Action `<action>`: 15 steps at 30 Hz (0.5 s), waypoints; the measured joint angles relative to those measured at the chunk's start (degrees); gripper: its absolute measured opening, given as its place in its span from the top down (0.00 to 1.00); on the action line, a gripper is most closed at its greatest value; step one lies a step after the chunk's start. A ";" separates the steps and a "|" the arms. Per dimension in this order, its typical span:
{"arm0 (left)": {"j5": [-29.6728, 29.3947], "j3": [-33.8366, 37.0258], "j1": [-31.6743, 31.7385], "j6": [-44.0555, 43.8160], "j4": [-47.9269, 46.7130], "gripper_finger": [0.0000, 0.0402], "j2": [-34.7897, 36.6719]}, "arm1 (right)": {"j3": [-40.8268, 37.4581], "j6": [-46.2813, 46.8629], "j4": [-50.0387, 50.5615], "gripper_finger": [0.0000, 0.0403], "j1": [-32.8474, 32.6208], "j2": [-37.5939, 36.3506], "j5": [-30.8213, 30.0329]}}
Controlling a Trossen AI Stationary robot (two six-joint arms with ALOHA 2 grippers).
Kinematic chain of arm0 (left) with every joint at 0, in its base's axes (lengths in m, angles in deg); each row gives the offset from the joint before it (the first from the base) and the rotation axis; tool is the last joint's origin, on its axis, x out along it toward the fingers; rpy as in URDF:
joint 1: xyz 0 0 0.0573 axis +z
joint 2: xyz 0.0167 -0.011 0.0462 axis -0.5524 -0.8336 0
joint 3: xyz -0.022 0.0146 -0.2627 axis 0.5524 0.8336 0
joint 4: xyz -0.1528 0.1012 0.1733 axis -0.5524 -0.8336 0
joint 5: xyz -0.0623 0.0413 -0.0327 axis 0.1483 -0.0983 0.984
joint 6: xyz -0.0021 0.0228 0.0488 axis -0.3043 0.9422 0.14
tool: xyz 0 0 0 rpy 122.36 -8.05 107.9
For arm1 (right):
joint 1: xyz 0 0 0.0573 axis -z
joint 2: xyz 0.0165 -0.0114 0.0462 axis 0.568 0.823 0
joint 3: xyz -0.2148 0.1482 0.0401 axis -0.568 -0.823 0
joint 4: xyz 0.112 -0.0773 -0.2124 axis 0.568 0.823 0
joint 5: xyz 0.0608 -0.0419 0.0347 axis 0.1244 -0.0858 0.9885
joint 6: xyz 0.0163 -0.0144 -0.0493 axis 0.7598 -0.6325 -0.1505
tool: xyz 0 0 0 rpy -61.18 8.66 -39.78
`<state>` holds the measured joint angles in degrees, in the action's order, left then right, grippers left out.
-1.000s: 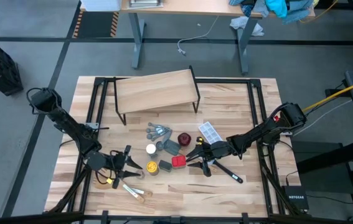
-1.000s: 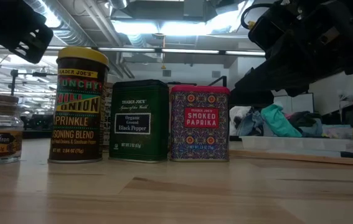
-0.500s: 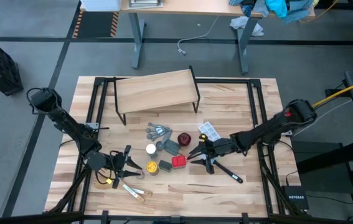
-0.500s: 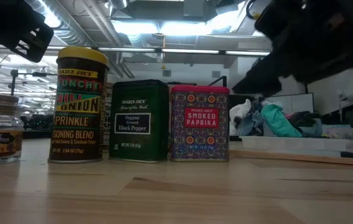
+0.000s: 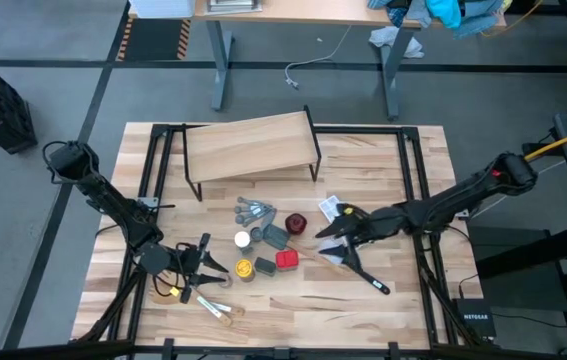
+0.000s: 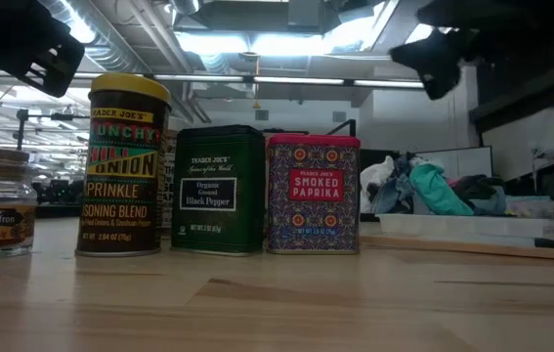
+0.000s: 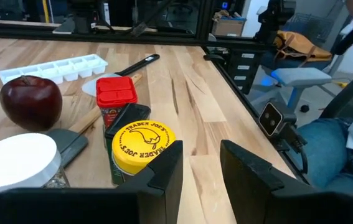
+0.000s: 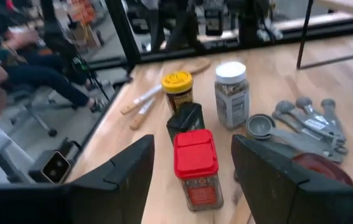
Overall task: Shelf spices
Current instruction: Put the yellow seasoning bottle on the shelf
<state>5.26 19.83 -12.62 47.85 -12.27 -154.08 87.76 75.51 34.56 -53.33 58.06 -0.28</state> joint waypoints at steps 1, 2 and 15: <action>0.00 0.00 0.00 0.05 -0.17 0.75 0.00 | -1.89 0.01 -1.52 0.45 0.00 -1.52 0.00; 0.00 0.00 0.00 0.03 -0.26 0.75 0.00 | -4.02 0.01 -3.43 0.45 0.00 -2.96 0.00; -0.01 0.02 0.00 -2.65 -0.68 0.75 0.00 | -24.74 0.09 2.32 0.45 0.00 -23.35 0.04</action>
<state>5.25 19.85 -12.62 45.20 -12.95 -154.08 63.02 75.60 36.88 -53.33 34.71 -0.24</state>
